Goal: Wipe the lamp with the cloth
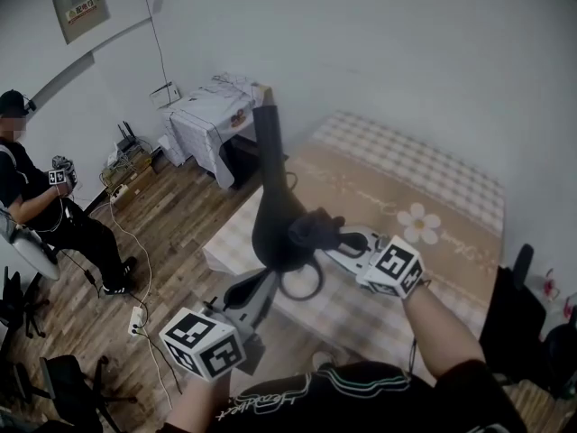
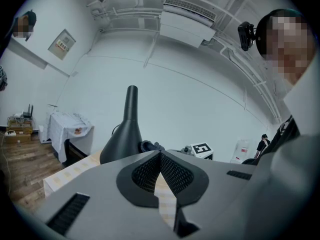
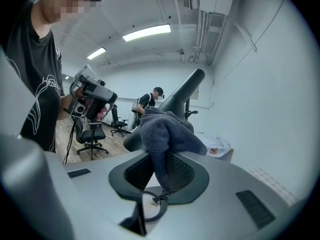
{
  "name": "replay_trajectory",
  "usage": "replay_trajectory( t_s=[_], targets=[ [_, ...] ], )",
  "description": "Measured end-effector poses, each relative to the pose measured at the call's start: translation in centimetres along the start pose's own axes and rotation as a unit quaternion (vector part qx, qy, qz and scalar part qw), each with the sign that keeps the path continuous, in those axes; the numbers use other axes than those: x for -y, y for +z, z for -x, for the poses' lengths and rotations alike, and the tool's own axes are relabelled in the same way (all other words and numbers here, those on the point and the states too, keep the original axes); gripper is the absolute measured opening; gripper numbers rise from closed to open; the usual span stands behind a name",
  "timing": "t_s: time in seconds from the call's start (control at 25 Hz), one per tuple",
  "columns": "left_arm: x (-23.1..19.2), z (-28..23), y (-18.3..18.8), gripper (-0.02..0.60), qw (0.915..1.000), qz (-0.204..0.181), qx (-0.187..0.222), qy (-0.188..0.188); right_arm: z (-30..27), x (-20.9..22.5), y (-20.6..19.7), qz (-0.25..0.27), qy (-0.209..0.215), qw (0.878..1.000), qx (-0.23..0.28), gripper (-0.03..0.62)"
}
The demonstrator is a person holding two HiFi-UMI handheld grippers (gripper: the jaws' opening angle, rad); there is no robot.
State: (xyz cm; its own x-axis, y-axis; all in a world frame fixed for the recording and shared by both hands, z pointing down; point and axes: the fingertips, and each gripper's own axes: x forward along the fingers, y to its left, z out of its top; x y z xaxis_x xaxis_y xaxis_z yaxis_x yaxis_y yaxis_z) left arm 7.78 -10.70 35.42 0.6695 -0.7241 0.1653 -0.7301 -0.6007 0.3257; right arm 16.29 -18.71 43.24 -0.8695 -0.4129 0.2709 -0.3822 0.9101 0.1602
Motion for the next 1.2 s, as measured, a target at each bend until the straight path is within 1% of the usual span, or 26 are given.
replay_trajectory(
  t_s=[0.12, 0.2, 0.4, 0.6, 0.68, 0.84, 1.04, 1.2],
  targets=[
    [0.2, 0.6, -0.3, 0.0, 1.0, 0.006, 0.002, 0.0, 0.7, -0.2, 0.2, -0.017, -0.012, 1.0, 0.005, 0.057],
    [0.3, 1.0, -0.4, 0.0, 1.0, 0.008, 0.004, -0.002, 1.3, -0.2, 0.7, -0.019, -0.03, 0.999, 0.004, 0.057],
    [0.9, 2.1, -0.4, 0.0, 0.9999, 0.009, 0.014, -0.005, 2.8, 0.2, 2.9, -0.007, -0.078, 0.997, 0.007, 0.057],
    [1.5, 4.4, 0.0, 0.0, 0.9996, -0.001, 0.026, -0.01, 3.8, 0.2, 6.6, 0.01, -0.114, 0.993, 0.019, 0.057],
    [1.6, 5.4, 0.3, 0.0, 0.9995, -0.002, 0.03, -0.008, 4.3, 0.5, 8.5, 0.022, -0.135, 0.99, 0.029, 0.057],
    [1.7, 7.5, 0.6, 0.0, 0.9993, -0.01, 0.034, -0.006, 5.5, 0.9, 12.0, 0.04, -0.191, 0.979, 0.054, 0.057],
    [1.6, 9.6, -0.3, 0.0, 0.9991, -0.018, 0.036, -0.01, 5.8, 0.2, 15.1, 0.053, -0.219, 0.972, 0.067, 0.057],
    [1.5, 9.9, -0.2, 0.0, 0.9989, -0.018, 0.042, -0.015, 5.5, -0.1, 18.4, 0.093, -0.233, 0.965, 0.072, 0.057]
  ],
)
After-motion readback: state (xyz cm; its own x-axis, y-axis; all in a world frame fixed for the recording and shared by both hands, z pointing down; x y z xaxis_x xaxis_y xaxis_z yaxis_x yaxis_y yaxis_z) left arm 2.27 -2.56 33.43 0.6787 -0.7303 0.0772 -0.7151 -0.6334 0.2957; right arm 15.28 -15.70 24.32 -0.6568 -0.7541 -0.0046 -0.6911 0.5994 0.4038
